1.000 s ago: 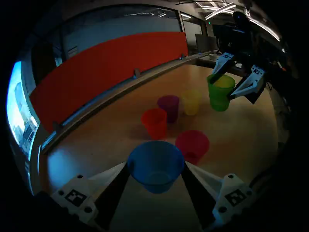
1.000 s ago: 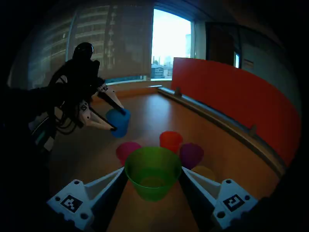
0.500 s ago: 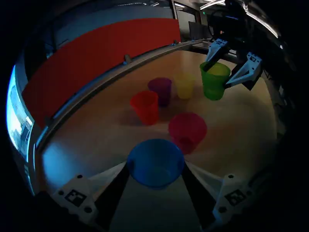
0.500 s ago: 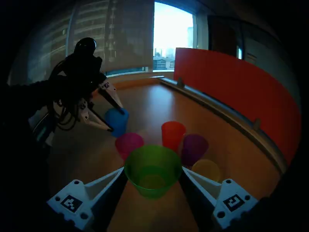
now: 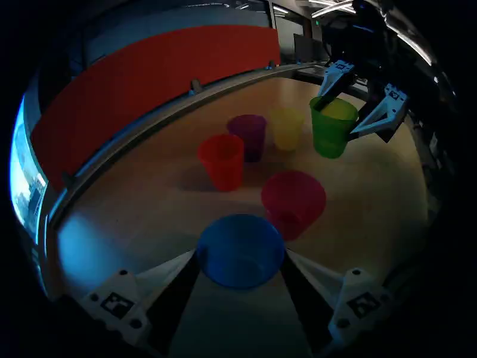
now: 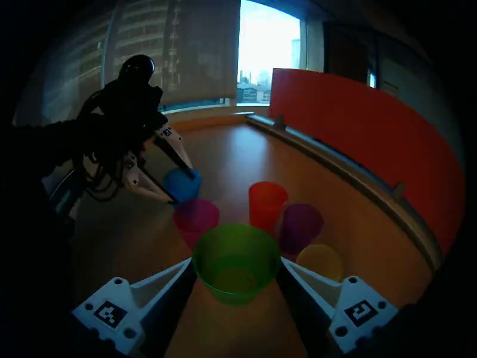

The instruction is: Pour water

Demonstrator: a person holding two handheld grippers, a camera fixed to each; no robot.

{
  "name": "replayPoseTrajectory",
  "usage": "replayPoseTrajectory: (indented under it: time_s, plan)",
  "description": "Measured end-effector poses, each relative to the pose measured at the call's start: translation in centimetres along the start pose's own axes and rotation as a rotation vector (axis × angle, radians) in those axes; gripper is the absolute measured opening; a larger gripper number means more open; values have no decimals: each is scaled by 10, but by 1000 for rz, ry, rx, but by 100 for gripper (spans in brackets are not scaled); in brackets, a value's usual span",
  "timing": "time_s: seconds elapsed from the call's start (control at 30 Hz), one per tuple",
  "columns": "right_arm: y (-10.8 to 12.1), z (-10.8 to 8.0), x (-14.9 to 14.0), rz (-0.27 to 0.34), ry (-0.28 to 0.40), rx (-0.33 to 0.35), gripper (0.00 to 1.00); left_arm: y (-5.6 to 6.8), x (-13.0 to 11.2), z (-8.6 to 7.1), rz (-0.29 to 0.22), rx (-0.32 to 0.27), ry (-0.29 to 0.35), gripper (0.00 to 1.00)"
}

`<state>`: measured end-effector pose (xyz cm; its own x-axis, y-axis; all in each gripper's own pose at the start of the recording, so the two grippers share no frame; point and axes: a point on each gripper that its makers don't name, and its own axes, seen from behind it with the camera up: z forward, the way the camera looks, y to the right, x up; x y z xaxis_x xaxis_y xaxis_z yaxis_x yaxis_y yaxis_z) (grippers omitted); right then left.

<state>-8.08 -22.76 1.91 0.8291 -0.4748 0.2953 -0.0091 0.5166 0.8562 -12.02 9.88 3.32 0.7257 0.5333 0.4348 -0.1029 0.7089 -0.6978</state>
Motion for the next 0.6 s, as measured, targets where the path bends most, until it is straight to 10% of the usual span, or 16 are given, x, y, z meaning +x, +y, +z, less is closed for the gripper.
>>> replayPoseTrajectory:
  time_s: [0.6]
  plan:
    - [0, 15, -11, 6, -14, -2, 91, 2, -12, 8, -14, -18, 3, 88]
